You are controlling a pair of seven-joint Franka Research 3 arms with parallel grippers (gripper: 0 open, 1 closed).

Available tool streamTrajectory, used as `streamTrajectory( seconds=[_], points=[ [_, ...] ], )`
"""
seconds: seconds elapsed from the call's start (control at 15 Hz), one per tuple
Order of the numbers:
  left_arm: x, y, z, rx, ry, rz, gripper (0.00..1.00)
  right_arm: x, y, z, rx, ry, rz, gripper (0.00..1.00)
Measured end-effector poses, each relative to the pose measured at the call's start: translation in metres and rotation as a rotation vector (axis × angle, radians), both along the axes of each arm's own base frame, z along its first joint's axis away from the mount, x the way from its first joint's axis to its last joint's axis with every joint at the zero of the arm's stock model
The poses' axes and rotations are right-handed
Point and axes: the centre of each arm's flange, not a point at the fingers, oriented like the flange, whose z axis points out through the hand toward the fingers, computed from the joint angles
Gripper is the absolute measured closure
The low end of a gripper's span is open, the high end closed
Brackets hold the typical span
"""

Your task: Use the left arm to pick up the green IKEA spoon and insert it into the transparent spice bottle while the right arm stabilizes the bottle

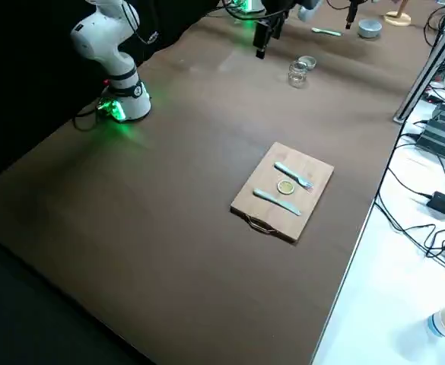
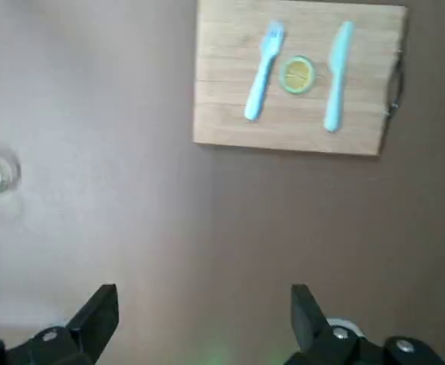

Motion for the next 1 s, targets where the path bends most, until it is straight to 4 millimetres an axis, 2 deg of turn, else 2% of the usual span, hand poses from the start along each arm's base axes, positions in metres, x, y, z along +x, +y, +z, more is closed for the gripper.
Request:
streamTrajectory(
  seconds=[0.07, 0.27, 0.4, 0.6, 0.73, 1.0],
  points=[
    [-0.014, 0.003, -0.022, -0.003, -0.024, 0.015, 0.01, 0.012, 0.037, -0.025, 0.000, 0.004, 0.059, 0.00],
    [-0.032, 0.008, -0.041, -0.001, 0.003, 0.024, 0.04, 0.030, 0.097, -0.075, -0.001, 0.010, 0.146, 0.00],
    [-0.038, 0.013, -0.047, 0.001, 0.019, 0.031, 0.06, 0.035, 0.124, -0.099, -0.006, 0.023, 0.186, 0.00],
    [-0.042, 0.018, -0.051, 0.001, 0.027, 0.040, 0.09, 0.037, 0.149, -0.115, -0.006, 0.020, 0.226, 0.00],
    [-0.044, 0.018, -0.054, 0.000, 0.022, 0.041, 0.10, 0.034, 0.160, -0.118, -0.001, 0.022, 0.291, 0.00],
    [-0.045, 0.016, -0.061, -0.002, 0.019, 0.039, 0.16, 0.030, 0.169, -0.126, 0.024, 0.046, 0.467, 0.00]
  ],
)
